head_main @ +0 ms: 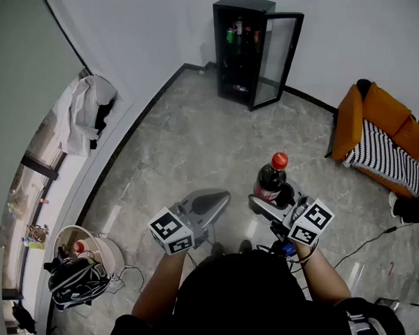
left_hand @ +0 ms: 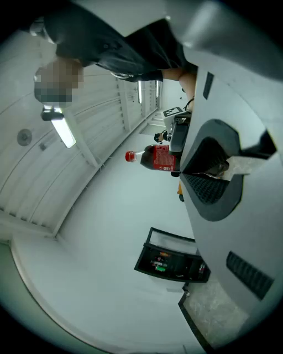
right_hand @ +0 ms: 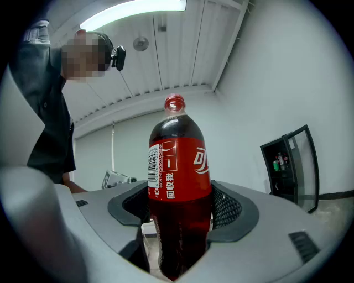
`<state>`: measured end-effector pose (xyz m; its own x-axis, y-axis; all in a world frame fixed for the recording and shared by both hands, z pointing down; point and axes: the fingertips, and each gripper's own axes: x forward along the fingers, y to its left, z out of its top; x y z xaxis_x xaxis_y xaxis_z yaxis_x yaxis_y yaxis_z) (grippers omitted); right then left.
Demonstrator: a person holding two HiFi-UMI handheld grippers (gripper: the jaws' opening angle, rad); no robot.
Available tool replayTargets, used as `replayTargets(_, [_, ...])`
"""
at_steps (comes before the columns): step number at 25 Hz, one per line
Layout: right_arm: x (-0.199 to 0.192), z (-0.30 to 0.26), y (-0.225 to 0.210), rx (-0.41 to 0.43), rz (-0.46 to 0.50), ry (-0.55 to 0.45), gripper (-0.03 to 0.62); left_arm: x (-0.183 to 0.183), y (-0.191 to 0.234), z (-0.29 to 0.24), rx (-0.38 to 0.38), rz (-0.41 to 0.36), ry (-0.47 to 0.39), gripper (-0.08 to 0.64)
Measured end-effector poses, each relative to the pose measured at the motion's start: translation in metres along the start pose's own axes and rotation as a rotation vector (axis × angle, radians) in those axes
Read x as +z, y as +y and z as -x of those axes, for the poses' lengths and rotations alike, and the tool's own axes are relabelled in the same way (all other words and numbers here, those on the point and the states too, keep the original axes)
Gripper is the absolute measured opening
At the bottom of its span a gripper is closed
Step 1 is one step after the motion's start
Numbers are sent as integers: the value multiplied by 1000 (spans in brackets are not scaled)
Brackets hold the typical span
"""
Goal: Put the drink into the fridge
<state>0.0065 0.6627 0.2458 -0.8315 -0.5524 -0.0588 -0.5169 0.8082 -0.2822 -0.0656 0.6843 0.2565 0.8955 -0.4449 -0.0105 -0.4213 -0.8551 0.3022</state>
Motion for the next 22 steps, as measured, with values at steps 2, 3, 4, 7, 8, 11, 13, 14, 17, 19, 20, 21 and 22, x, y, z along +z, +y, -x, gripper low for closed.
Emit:
replayTargets(2, [-2,2,-4,-4,1,7,325,-2,3,-1,9,7,-4,11])
replayTargets(3, [-3,3,-6,-6,2,10,325,-3,4,-2,14,9,-5,11])
replayTargets(4, [-3,4,-8,-6,5,12,325,-3,6,-3,18,8,-7,11])
replayTargets(7, [-4,7,-11,-5,24,27,325,-3,7,-10,24,0,-10,11])
replayTargets(8, [-5,8,-11,-4,31,33,325,-3,6,-12,25,1,-13,11])
replayTargets(11, [-6,15,-14,-5,42,47,325,-5,4,-20,28,12,-21,11])
replayTargets(13, [-7,20,-17,-8,31,48,325,-9,1,-25,27,19,-18,11])
replayTargets(14, [-8,23,-19,-7,21,45,327,-11,0,-26,29,22,-16,11])
replayTargets(17, [-11,30,-23,-6,6,45,325,-17,-2,-29,41,25,-9,11])
replayTargets(19, [-12,34,-26,-12,11,51,325,-18,-2,-30,54,23,-5,11])
replayTargets(20, [-12,35,-29,-16,14,52,325,-19,-2,-30,59,22,-2,11])
replayTargets(21, [-12,37,-31,-21,15,52,325,-20,-3,-31,65,20,4,11])
replayTargets(22, [-11,40,-35,-28,13,49,325,-21,-3,-33,70,17,11,11])
